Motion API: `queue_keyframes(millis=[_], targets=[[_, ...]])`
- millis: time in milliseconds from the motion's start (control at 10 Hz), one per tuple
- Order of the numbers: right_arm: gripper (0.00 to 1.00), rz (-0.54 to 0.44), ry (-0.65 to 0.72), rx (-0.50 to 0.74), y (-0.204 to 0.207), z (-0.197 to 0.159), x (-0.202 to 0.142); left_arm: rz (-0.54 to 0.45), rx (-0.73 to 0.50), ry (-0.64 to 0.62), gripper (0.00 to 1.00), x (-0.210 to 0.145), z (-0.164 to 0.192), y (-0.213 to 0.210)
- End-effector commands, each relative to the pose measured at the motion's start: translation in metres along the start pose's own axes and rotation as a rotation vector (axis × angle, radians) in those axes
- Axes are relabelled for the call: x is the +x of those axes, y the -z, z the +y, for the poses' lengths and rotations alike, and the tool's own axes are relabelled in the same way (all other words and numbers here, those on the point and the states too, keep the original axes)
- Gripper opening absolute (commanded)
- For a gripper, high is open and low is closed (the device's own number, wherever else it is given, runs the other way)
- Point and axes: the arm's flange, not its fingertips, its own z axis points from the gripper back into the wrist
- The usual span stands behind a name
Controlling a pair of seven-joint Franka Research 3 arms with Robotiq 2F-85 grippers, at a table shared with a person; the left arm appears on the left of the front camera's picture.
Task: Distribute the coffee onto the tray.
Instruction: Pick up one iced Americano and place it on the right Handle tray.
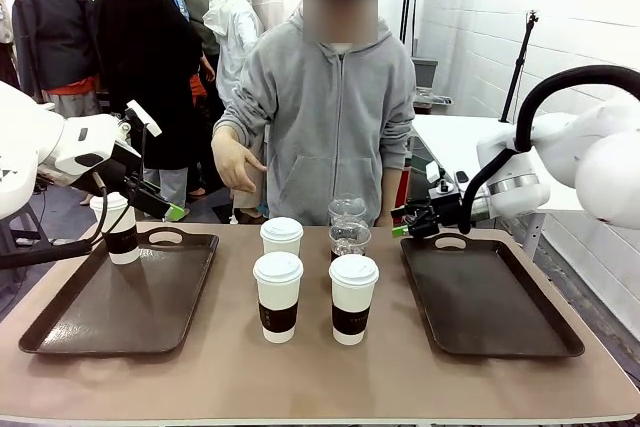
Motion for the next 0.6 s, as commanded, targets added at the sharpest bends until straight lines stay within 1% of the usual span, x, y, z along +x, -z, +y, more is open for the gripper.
queue_keyframes(millis=[0, 200, 300, 400, 500], targets=[[1.00, -0.010, 0.002, 0.033, 0.0055, -0.0202, -0.0025, -0.004, -0.002, 0.002, 1.00, -0.0015, 0.0028, 0.0009], [1.00, -0.008, 0.020, 0.044, 0.0134, -0.0260, -0.0062, -0.004, -0.002, 0.002, 1.00, -0.0015, 0.0028, 0.0009], [1.00, -0.002, 0.033, 0.034, 0.0096, -0.0221, -0.0039, -0.004, -0.002, 0.002, 1.00, -0.0015, 0.0028, 0.0009], [1.00, -0.017, -0.003, 0.021, 0.0126, -0.0172, -0.0092, -0.004, -0.002, 0.002, 1.00, -0.0015, 0.0028, 0.0009], [1.00, -0.017, -0.003, 0.021, 0.0126, -0.0172, -0.0092, -0.004, -0.002, 0.002, 1.00, -0.0015, 0.0028, 0.0009]])
